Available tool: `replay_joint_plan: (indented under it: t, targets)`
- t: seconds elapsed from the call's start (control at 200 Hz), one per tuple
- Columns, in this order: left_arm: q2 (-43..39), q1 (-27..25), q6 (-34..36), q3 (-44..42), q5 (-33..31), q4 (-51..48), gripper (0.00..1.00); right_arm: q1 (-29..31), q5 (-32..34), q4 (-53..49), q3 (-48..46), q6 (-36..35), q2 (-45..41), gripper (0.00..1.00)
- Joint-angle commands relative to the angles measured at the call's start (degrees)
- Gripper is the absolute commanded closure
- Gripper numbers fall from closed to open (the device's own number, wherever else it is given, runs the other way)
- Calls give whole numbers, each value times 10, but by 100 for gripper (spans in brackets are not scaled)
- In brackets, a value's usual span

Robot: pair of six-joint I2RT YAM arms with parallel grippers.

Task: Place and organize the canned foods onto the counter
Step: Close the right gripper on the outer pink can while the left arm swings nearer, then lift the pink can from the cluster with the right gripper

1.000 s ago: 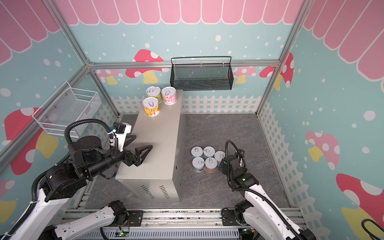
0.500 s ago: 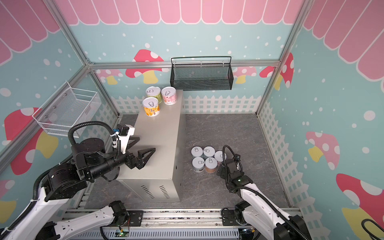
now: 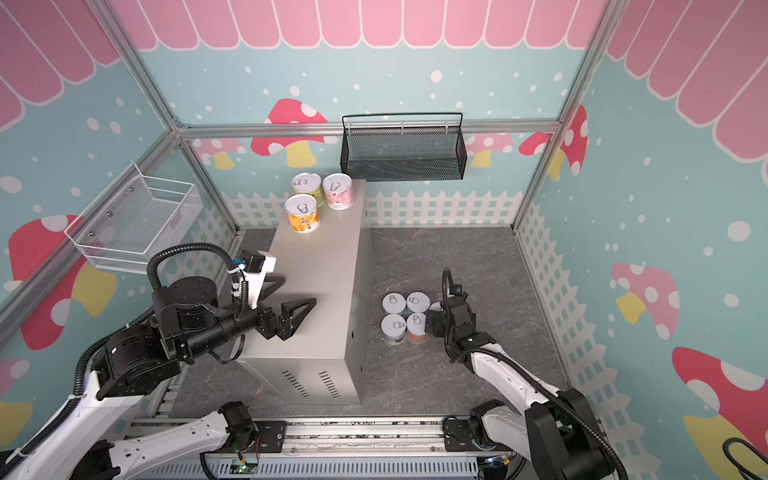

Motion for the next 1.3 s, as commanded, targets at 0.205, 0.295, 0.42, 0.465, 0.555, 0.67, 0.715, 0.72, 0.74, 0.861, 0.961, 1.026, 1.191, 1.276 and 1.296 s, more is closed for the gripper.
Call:
replay_joint_plan:
  t: [0.205,0.295,0.42,0.465,0.555,0.67,0.715,0.72,0.74,0.861,0.961,1.026,1.191,1.276,1.296]
  targets:
    - [-13,-8,-10,-11,-9,8,0,-18,-45,33,50,-29,81,1]
    - [-17,-9,-10,-12,-12,8,0,-27,-40,30,54,-16,93,1]
    - [-20,-9,-10,-16,-15,8,0,-35,-37,27,56,-5,100,2]
    - [-21,-9,-10,-18,-15,8,0,-38,-39,25,55,-4,100,3]
    - [-21,-9,-9,-18,-16,8,0,-41,-44,23,51,-3,94,3]
    - [-19,-10,-7,-18,-16,9,0,-44,-45,20,40,-3,81,3]
    - [-17,-10,-7,-18,-15,11,0,-45,-45,19,38,-3,78,4]
    - [-17,-10,-7,-18,-15,11,0,-45,-45,19,38,-4,78,4]
    - [-16,-10,-7,-17,-14,12,0,-45,-45,17,38,-4,78,5]
    - [-12,-11,-7,-15,-9,14,0,-46,-36,3,44,-11,79,13]
    - [-9,-13,-5,-11,-6,13,0,-46,-38,-2,50,-20,88,15]
    - [-4,-17,-4,-7,1,11,0,-45,-45,-6,54,-25,98,17]
    - [31,-63,11,13,17,-1,0,-45,-49,-12,55,-31,105,17]
    - [64,-122,27,35,-27,-9,0,-44,-45,-11,52,-30,98,17]
    - [73,-135,31,41,-37,-12,0,-45,-44,-12,52,-30,97,17]
